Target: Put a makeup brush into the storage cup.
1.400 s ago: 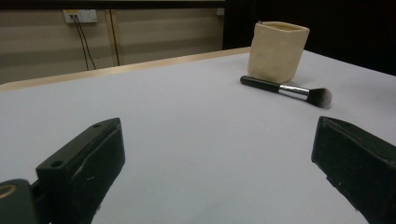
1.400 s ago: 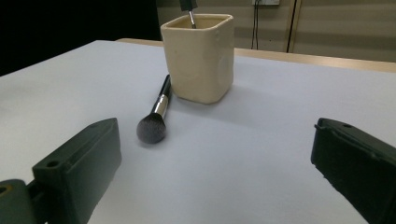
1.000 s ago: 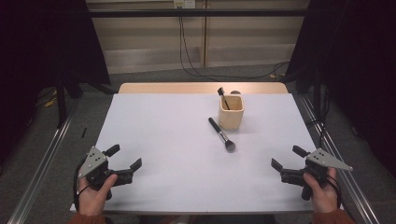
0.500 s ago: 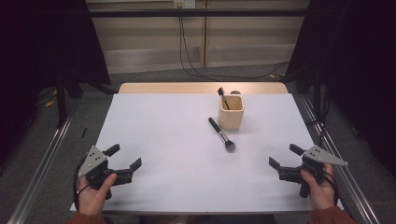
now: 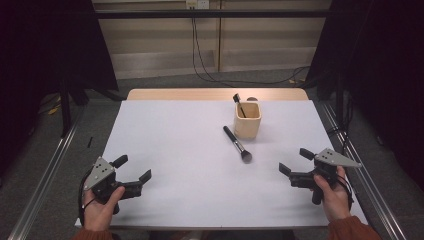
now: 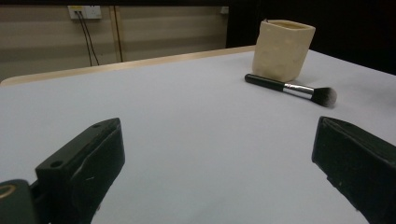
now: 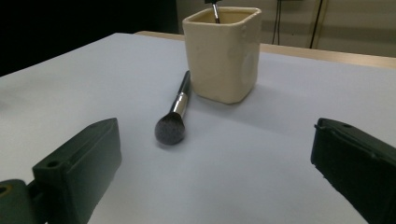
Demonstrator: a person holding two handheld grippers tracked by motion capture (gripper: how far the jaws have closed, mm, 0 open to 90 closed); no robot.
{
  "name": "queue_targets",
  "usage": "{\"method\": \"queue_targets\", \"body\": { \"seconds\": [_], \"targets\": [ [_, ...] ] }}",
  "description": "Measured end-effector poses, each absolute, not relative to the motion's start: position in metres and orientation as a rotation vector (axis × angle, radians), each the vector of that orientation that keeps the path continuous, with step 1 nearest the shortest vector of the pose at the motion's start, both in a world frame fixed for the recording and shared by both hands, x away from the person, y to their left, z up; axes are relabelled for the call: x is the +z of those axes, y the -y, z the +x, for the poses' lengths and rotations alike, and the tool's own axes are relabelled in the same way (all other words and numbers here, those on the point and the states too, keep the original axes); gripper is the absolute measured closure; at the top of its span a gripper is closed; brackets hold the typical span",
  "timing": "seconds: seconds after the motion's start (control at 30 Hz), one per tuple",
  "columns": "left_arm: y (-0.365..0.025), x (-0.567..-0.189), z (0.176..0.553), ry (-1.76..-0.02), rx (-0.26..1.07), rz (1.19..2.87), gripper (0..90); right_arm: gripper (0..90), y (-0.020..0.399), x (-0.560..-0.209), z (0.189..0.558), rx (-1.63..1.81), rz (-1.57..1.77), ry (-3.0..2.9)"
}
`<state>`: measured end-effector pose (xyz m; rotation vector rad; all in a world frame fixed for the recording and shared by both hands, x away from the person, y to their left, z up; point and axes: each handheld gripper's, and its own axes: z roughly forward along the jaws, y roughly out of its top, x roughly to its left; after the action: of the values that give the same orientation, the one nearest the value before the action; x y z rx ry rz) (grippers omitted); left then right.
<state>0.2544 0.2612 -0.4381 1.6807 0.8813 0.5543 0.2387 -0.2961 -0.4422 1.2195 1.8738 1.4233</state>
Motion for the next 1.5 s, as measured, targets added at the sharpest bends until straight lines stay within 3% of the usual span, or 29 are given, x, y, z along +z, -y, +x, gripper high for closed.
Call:
{"method": "queue_targets", "body": {
  "seconds": [1.5],
  "targets": [
    [-0.260, -0.438, 0.256, -0.871, 0.554, 1.690, 2.6, 2.4, 0.234, -0.416, 0.330, 1.391, 1.148, -1.961]
  ]
}}
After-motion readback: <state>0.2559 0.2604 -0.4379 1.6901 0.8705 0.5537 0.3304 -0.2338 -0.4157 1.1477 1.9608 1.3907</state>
